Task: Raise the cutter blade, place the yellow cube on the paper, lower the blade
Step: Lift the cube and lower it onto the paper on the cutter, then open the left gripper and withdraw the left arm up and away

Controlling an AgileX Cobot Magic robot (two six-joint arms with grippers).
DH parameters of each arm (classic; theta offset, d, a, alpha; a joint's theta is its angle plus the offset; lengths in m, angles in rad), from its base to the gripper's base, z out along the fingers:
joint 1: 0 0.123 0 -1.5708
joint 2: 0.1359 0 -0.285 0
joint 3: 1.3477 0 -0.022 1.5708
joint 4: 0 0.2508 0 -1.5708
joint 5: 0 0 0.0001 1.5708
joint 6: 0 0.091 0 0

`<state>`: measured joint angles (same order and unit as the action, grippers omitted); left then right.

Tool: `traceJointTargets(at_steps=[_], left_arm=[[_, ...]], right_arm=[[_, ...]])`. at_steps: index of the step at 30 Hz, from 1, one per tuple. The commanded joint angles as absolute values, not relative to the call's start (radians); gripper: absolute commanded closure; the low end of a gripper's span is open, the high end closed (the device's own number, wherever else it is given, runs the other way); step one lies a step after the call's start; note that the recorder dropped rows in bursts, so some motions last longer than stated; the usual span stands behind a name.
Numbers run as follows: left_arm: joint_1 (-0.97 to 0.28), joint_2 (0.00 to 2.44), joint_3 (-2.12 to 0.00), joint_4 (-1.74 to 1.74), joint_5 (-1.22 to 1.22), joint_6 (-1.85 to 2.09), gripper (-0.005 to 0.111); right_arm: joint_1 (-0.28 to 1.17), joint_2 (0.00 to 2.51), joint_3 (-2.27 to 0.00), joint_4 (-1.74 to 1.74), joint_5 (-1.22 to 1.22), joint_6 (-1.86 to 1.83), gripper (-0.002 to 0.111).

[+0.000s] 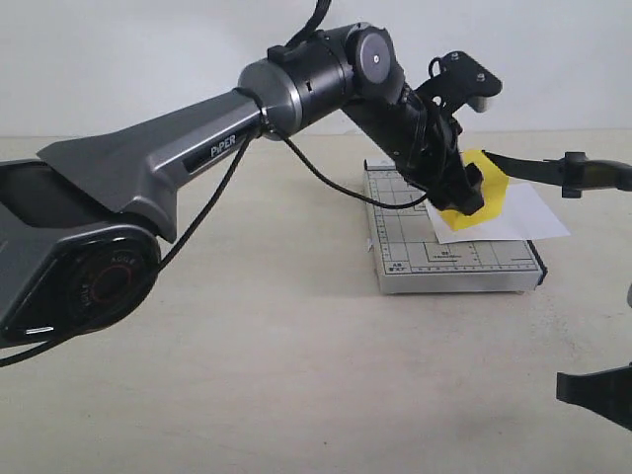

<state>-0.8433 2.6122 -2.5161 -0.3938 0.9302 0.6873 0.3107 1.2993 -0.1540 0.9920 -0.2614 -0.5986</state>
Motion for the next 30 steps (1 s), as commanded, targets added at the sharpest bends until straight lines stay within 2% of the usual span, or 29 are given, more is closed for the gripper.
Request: traceJointTargets(at_steps=[1,16,18,21,23,24,25,30], left_arm=[[-0.819,2.628,-2.529,-0.438,0.916,0.713,0.102],[-0.822,2.659,-2.529,-0.457,0.810,0.739,0.101],[-0.822,2.659,-2.529,-0.472,0.778,0.742,0.094],[-0.822,2.659,-2.529,-0.513,0.768,0.742,0.078],[-0.822,2.659,-2.529,-0.535,0.780,0.742,0.063],[-0.822,2.659,-2.529,-0.535,0.793,0.742,0.051],[-0.822,2.659,-2.529,-0.535,0.801,0.742,0.046],[-0.822,2.659,-2.529,-0.535,0.798,0.742,0.037]], right_arm=[[0.309,1.298,-0.152,0.985,-0.258,-0.603,0.108],[0.309,1.298,-0.152,0.985,-0.255,-0.603,0.108],[0.309,1.298,-0.152,0.985,-0.255,-0.603,0.108],[0.309,1.298,-0.152,0.985,-0.255,-0.603,0.108],[0.309,1.298,-0.152,0.985,-0.255,-0.603,0.108],[0.309,1.298,-0.152,0.985,-0.255,-0.603,0.108],[0.309,1.298,-0.152,0.985,-0.255,-0.603,0.108],[0.309,1.298,-0.152,0.985,-0.253,-0.603,0.108]])
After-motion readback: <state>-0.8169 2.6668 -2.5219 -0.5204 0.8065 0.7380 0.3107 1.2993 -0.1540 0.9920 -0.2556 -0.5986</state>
